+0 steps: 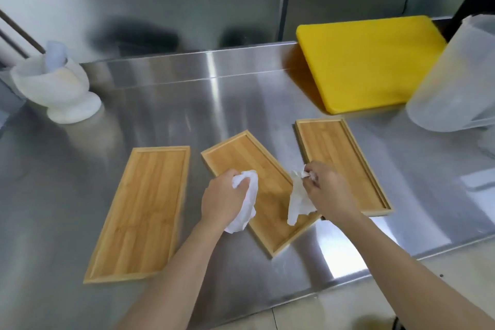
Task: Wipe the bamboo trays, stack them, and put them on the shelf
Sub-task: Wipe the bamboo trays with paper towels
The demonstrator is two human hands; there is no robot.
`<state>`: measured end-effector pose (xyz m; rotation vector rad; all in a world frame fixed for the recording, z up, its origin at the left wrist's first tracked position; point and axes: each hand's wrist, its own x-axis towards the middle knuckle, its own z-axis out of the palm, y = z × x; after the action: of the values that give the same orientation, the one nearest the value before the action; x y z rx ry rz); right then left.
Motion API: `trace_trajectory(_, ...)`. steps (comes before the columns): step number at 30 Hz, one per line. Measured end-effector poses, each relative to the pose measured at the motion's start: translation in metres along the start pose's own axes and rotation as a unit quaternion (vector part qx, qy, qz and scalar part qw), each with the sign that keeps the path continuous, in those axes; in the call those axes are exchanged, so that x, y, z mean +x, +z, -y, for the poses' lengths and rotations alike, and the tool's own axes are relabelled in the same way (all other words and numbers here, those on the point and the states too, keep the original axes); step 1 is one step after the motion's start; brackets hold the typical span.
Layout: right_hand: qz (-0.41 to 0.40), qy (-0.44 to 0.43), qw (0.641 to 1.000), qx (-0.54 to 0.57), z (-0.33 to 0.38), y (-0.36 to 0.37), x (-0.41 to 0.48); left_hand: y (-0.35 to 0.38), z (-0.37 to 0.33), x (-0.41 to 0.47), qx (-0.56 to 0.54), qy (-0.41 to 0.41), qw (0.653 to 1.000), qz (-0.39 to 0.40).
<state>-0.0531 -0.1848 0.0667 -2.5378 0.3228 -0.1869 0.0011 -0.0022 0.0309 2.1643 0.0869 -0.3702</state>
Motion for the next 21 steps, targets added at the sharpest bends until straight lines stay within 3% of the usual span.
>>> trace_trajectory(12, -0.069, 0.117, 0.990, 0.026, -0.134, -0.099, -0.066, 0.119, -0.084, -0.064, 0.009, 0.150, 0.987, 0.056)
trace_trajectory(18, -0.083, 0.164, 0.982, 0.044, -0.236, -0.146, -0.120, 0.223, -0.120, -0.118, 0.052, 0.159, 0.974, 0.156)
trace_trajectory(21, -0.085, 0.199, 0.975, 0.044, -0.290, -0.167, -0.158, 0.277, -0.139, -0.146, -0.001, 0.089, 0.968, 0.236)
